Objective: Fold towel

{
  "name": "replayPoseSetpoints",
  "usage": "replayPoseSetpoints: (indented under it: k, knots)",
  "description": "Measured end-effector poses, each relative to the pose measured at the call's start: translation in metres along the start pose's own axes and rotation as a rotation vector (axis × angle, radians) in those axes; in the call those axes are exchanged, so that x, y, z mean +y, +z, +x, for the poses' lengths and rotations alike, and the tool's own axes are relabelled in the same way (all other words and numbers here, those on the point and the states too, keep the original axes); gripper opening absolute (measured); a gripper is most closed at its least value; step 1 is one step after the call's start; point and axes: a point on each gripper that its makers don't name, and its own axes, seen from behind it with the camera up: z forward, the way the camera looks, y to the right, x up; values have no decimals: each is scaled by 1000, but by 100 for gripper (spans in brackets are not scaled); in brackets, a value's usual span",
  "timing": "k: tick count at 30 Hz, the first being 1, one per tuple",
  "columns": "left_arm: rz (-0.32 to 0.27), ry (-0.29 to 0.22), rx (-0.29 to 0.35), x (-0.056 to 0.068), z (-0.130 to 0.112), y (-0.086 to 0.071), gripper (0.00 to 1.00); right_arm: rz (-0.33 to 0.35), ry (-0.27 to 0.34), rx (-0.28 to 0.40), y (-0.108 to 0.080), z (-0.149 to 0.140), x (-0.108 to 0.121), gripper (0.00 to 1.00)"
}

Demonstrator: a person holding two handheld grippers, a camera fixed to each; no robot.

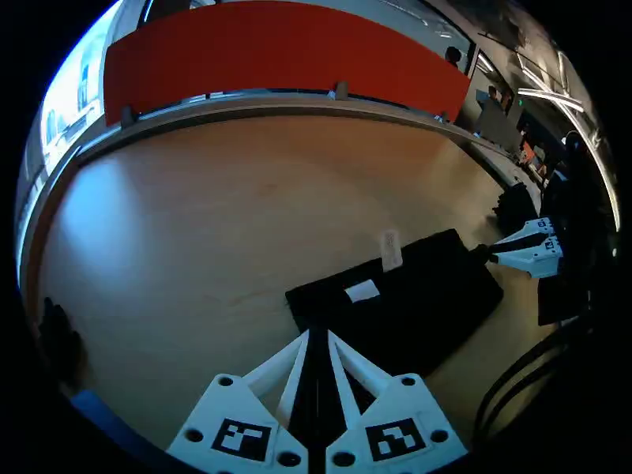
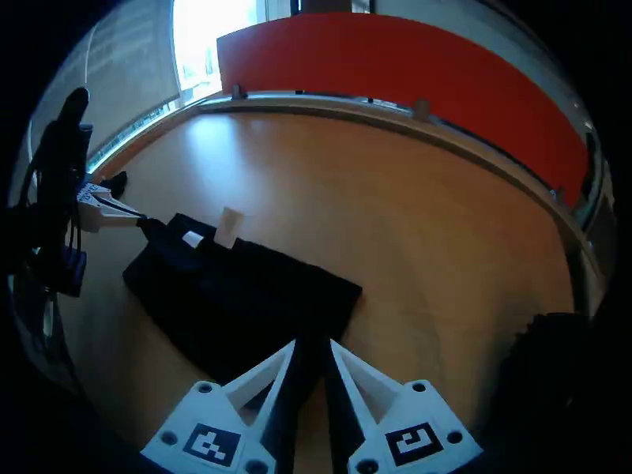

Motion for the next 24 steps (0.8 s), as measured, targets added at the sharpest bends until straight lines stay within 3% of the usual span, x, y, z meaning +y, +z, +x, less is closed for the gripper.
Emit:
replayPoseSetpoints:
  k: [9,16,21,24]
  knots:
    - [43,1,0,-10,4,8,13,-35,14,9,5,3,5,31]
    - [77,-11,20,-19,10,1,28,-77,31,34,5,9,16,50]
    - [110,-29,30,-30,10,-5,48,-106,44,58,4,17,23,67]
    - [115,-45,33,-33,9,-10,57,-115,45,71,1,21,25,69]
